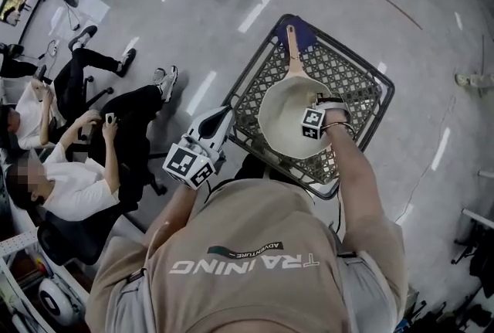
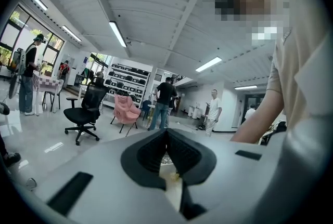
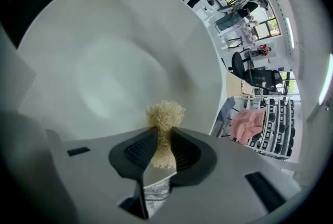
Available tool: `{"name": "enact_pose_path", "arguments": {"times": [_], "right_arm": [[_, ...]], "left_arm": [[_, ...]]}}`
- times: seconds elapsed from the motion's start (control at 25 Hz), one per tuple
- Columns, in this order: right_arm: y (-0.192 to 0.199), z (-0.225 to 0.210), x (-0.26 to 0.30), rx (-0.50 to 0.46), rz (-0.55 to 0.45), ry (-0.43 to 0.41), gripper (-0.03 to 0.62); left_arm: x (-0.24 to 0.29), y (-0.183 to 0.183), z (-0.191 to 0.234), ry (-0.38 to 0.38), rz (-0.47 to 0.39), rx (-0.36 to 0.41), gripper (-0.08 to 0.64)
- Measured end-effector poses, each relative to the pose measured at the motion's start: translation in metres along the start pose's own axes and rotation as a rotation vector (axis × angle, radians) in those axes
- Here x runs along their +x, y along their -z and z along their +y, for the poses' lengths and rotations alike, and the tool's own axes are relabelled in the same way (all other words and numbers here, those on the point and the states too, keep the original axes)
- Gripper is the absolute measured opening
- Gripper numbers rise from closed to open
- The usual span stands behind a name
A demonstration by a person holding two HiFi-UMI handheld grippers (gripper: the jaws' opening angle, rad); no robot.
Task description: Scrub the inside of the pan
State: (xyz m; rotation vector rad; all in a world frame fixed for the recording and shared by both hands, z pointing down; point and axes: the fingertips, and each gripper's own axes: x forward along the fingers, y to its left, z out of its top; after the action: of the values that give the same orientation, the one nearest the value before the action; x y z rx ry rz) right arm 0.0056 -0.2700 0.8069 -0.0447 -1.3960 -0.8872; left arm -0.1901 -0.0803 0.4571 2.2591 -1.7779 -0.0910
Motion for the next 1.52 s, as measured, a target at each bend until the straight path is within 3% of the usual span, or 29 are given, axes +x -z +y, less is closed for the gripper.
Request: {"name": "enact_pose_path", "arguments": {"times": [0.24,0.68,0.84,1.08,1.24,1.4,1.52], "right_arm": [[0.015,0.043,-0.016,0.08,0.056,-0.228,0.092],[-0.012,0.117,-0.059,0.475,0.088,-0.659,0.091],[-0.026,0.127,-0.078,0.627,0.077,-0.725,0.091],[-0.067,0.136,-0.089,0.927,-0.005,-0.865,0.091],[-0.101,0.136,-0.099,1.029,-0.092,-0.921,0.091],[-0.117,0.129,-0.102,1.043,-0.136,-0.916,0.091],[-0.133,0.118,-0.106,1.141,-0.187,-0.942,0.091]], "left_arm": [[-0.002,0.0,0.001,0.0,-0.057,0.002,0.017],[0.007,0.022,-0.001,0.079,-0.051,0.02,0.017],[0.003,0.021,0.003,0.072,-0.075,0.019,0.017],[0.001,0.021,0.011,0.071,-0.072,0.028,0.017],[-0.007,0.017,0.009,0.077,-0.068,0.048,0.017],[-0.008,0.015,0.005,0.086,-0.066,0.054,0.017],[-0.007,0.012,0.0,0.093,-0.065,0.055,0.017]]}}
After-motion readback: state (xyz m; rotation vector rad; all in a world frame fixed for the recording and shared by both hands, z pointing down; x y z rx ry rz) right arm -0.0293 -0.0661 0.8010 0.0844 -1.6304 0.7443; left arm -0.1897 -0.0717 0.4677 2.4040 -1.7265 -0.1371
